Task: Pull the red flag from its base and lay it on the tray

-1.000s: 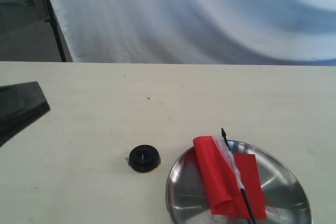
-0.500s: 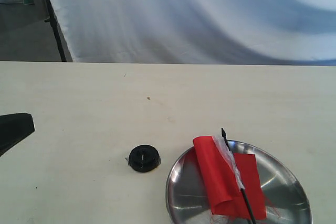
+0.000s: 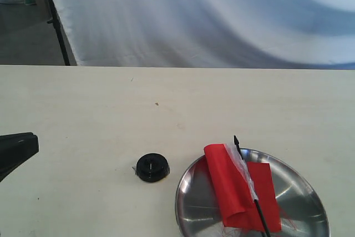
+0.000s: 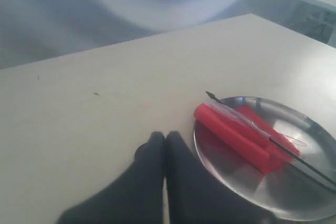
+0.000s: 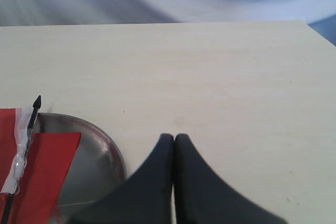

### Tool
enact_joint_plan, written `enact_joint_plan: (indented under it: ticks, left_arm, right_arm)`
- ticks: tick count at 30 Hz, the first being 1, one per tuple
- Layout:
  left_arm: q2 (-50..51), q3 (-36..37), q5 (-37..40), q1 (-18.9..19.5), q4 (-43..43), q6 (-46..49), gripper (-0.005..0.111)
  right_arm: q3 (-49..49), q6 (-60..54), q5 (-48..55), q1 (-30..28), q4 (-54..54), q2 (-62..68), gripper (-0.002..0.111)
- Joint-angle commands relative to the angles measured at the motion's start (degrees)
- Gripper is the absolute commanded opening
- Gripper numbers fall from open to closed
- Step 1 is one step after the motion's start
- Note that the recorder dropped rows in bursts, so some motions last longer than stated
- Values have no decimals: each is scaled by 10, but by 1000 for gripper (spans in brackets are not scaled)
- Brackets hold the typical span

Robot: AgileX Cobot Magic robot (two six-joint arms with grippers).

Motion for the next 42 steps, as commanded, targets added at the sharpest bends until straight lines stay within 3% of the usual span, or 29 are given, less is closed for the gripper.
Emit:
enact_joint_plan:
  ticks: [1, 4, 6, 9, 13, 16, 24, 30, 36, 42]
  left_arm:
    - [-3, 3, -10, 0, -7, 4, 0]
    - [-21, 6, -5, 5, -7, 4, 0]
    - [-32, 16, -6, 29, -11, -4, 0]
    - [-54, 42, -12, 99, -11, -50, 0]
    - [-84, 76, -11, 220, -11, -140, 0]
    - [-103, 94, -10, 297, -11, -142, 0]
    - [-117, 111, -8, 438, -11, -137, 0]
    - [-134, 121, -6, 486, -11, -137, 0]
    - [-253, 170, -7, 492, -11, -137, 0]
    - [-280, 174, -10, 492, -11, -137, 0]
  right_arm:
    - [-1, -2, 4, -2, -2, -2, 0]
    - [-1, -2, 4, -2, -2, -2, 0]
    - [-1, -2, 4, -2, -2, -2, 0]
    - [-1, -2, 4, -2, -2, -2, 0]
    - [-1, -2, 4, -2, -2, -2, 0]
    - [-1, -2, 4, -2, -2, -2, 0]
    - [-1, -2, 4, -2, -2, -2, 0]
    - [-1, -2, 4, -2, -2, -2, 0]
    - [-1, -2, 4, -2, -2, -2, 0]
    - [-1, -2, 4, -2, -2, -2, 0]
